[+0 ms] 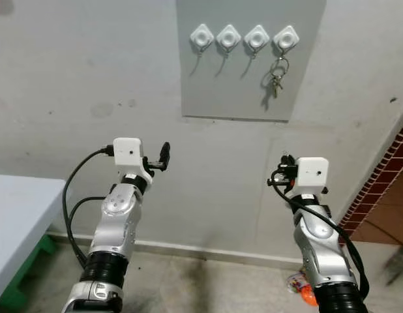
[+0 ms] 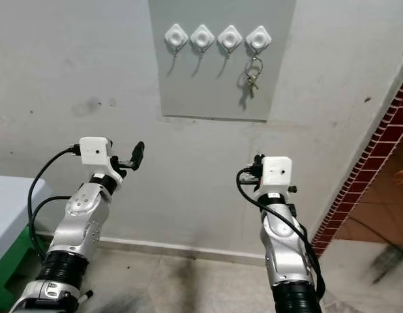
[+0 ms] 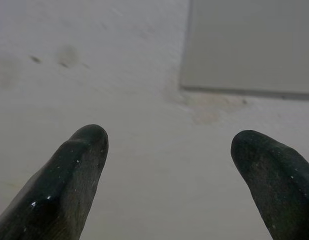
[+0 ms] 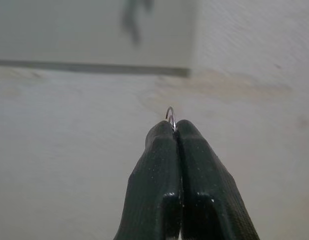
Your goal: Hang keys on a hook
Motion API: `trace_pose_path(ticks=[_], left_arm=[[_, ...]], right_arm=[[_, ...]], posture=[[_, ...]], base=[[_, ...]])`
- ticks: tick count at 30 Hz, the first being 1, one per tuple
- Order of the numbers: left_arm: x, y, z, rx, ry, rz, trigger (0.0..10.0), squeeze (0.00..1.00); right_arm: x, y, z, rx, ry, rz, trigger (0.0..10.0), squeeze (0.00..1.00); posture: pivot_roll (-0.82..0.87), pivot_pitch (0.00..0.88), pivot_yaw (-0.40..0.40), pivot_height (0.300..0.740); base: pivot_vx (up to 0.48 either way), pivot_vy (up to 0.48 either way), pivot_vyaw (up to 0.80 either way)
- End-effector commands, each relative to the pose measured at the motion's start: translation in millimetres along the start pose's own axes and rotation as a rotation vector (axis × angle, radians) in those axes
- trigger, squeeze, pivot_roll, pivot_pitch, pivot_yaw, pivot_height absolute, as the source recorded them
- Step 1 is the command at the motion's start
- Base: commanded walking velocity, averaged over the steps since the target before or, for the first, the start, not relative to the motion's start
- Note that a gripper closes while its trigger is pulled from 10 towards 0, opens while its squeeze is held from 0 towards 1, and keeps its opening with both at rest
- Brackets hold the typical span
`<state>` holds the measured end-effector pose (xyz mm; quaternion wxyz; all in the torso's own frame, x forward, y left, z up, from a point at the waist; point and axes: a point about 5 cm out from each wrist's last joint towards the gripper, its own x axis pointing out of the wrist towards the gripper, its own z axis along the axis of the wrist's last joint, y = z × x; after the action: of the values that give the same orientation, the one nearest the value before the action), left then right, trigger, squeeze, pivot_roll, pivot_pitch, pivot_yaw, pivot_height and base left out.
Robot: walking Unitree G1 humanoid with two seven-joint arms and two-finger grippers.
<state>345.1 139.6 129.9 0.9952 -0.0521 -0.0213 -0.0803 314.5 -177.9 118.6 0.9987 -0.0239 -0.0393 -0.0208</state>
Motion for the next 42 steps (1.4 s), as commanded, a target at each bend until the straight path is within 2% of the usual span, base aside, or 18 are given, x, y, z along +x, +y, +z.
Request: trace_pose_path(ticks=[1, 11, 15, 22, 28, 36, 38, 42], left_arm=[[3.0, -0.1, 2.5, 0.003, 0.012, -0.018, 10.0, 0.00], [4.7, -1.1, 3.3, -0.006, 0.017, -0.022, 10.0, 0.00], [4.2, -1.6, 2.4, -0.040, 0.016, -0.011, 10.0, 0.00], [3.5, -0.2, -0.7, -0.075, 0.024, 0.014, 10.0, 0.00], [6.6, -4.5, -3.6, -0.030, 0.052, 0.002, 10.0, 0.00], [8.2, -4.0, -2.0, -0.053, 0.045, -0.011, 10.0, 0.00], [7.6, -3.9, -6.2, -0.026, 0.075, 0.005, 10.0, 0.00], [5.8, -6.3, -5.9, -0.007, 0.060, -0.016, 10.0, 0.00]], right_arm=[[-1.7, -1.7, 4.9, 0.033, -0.013, -0.023, 10.0, 0.00], [-4.2, -0.9, 5.5, 0.021, -0.015, -0.019, 10.0, 0.00], [-4.4, -0.8, 5.7, 0.016, -0.013, -0.012, 10.0, 0.00], [-5.2, -1.7, 6.4, 0.002, -0.007, -0.002, 10.0, 0.00], [-8.5, -0.8, 5.8, -0.010, 0.003, 0.012, 10.0, 0.00], [-11.9, 0.2, 4.9, -0.021, 0.015, 0.031, 10.0, 0.00], [-12.4, -1.1, 5.2, -0.024, 0.016, 0.030, 10.0, 0.00], [-13.6, -1.6, 4.9, -0.024, 0.021, 0.028, 10.0, 0.00]], posture=[[0.01, 0.000, 0.063, 0.740], [0.02, 0.000, 0.055, 0.740], [0.02, 0.000, 0.048, 0.740], [0.01, 0.000, 0.034, 0.740], [0.00, 0.000, 0.022, 0.740], [0.00, 0.000, 0.015, 0.740], [0.00, 0.000, 0.016, 0.740], [0.01, 0.000, 0.015, 0.740]], base=[[0.000, 0.000, 0.00], [0.000, 0.000, 0.00], [0.000, 0.000, 0.00], [0.000, 0.370, 0.00], [0.000, 0.061, 0.00], [0.279, 0.000, 0.00], [0.176, 0.000, 0.00], [0.000, 0.000, 0.00]])
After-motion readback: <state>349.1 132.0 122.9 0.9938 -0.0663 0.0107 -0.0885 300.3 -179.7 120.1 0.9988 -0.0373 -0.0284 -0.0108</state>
